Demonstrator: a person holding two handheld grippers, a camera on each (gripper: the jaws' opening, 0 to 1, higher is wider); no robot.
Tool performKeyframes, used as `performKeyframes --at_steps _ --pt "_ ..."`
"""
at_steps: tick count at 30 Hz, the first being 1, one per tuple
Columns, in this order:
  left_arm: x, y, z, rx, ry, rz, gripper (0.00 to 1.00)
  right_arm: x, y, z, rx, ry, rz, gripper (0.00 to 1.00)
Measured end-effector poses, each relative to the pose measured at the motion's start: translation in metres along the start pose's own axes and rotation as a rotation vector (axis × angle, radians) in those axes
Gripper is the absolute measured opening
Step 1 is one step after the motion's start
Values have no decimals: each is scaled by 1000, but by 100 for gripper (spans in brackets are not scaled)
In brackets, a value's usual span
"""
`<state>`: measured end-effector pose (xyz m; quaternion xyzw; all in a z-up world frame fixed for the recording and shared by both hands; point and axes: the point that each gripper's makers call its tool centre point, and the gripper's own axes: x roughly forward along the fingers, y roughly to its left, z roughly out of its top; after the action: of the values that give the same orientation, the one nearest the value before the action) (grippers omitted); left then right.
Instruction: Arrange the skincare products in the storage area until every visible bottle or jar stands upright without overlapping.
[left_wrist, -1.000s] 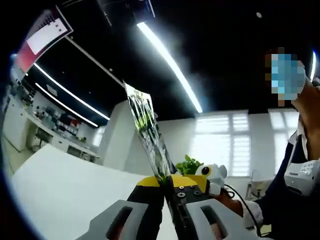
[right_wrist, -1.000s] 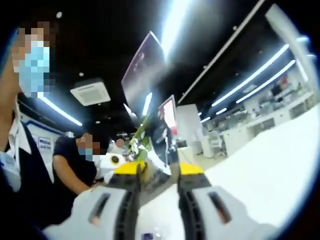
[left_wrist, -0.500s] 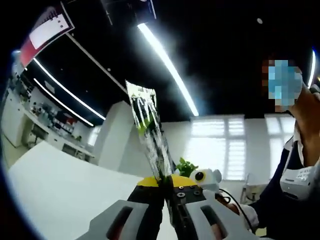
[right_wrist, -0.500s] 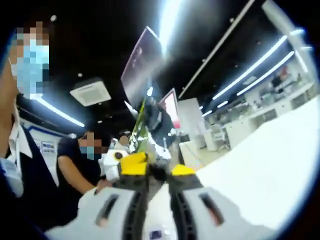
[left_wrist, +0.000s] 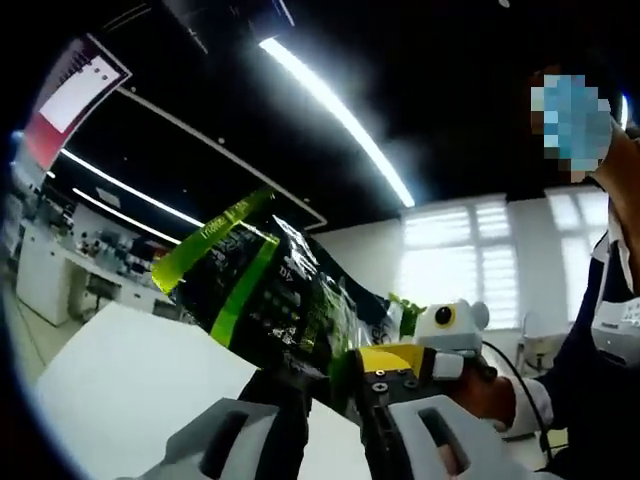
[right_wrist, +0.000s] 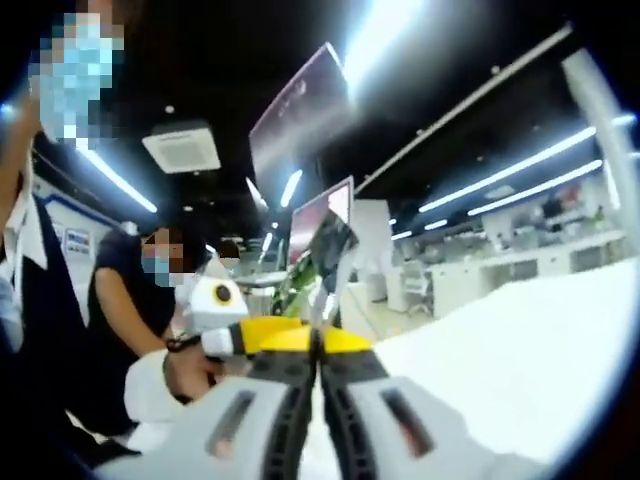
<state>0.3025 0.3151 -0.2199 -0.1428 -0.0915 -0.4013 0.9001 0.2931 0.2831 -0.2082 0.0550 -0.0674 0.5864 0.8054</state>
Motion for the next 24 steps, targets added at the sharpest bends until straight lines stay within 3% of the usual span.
performKeyframes --at_steps 6,15,18,24 --pt "-1 4 -1 32 11 20 23 -3 -5 -2 -31 31 -27 0" --pt "-5 20 5 33 -5 88 37 -7 -9 0 -37 74 -33 0" --pt "-6 22 7 33 -14 96 41 -11 -8 2 -121 105 -35 0" --pt "-5 19 7 56 -11 94 46 -20 -6 7 -184 128 -29 0"
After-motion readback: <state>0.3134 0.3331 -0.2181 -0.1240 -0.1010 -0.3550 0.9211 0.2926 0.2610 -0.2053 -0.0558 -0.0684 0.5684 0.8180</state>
